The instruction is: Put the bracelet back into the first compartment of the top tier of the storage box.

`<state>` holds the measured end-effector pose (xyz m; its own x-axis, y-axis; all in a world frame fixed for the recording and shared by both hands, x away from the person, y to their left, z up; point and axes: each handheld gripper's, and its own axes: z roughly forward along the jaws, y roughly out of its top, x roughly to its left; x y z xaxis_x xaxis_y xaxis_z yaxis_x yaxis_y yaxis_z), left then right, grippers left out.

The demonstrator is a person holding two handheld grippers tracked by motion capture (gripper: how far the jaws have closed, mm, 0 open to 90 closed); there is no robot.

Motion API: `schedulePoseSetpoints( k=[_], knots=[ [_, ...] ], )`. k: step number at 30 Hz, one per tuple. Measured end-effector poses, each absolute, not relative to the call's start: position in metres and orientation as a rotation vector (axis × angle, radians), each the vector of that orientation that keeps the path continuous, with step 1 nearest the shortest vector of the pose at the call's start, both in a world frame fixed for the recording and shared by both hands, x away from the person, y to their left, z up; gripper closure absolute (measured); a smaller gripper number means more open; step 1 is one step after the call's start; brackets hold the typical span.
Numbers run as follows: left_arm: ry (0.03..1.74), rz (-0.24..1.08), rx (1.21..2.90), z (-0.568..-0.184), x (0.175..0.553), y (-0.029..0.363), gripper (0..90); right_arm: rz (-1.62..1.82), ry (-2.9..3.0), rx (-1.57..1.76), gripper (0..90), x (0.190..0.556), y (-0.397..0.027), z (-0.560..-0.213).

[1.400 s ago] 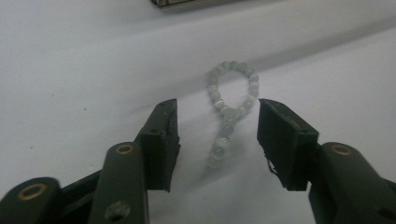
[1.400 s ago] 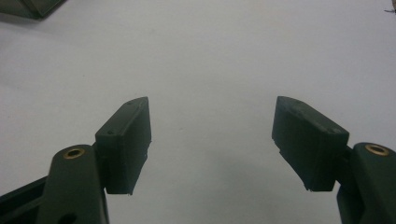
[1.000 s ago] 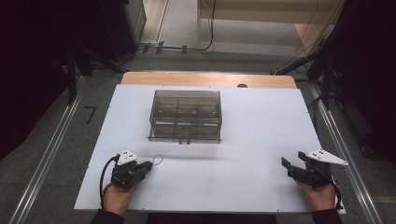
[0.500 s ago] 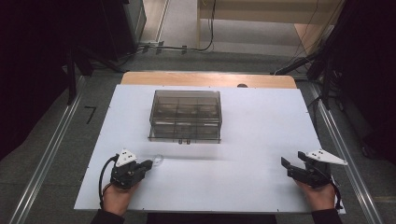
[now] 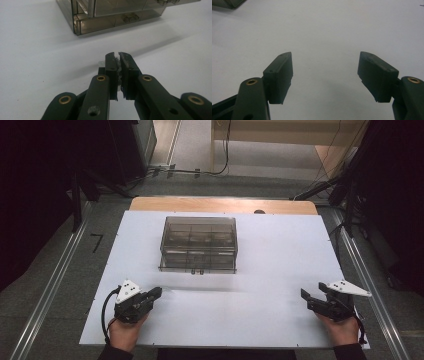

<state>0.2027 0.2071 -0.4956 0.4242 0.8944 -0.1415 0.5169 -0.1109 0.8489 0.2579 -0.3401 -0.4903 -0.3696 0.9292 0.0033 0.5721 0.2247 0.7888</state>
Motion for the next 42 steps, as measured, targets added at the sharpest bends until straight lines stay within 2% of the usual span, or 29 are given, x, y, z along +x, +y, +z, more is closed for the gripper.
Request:
schedulePoseSetpoints(
  k=[17,42],
  knots=[
    [1.174,0.565,1.667,-0.481,0.196,0.204,85.4,0.990,2.037,1.376,26.4,0.259,-0.340,-0.491],
    [1.135,0.563,1.617,-0.466,0.199,0.201,85.3,0.983,2.042,1.384,26.5,0.261,-0.338,-0.492]
  ],
)
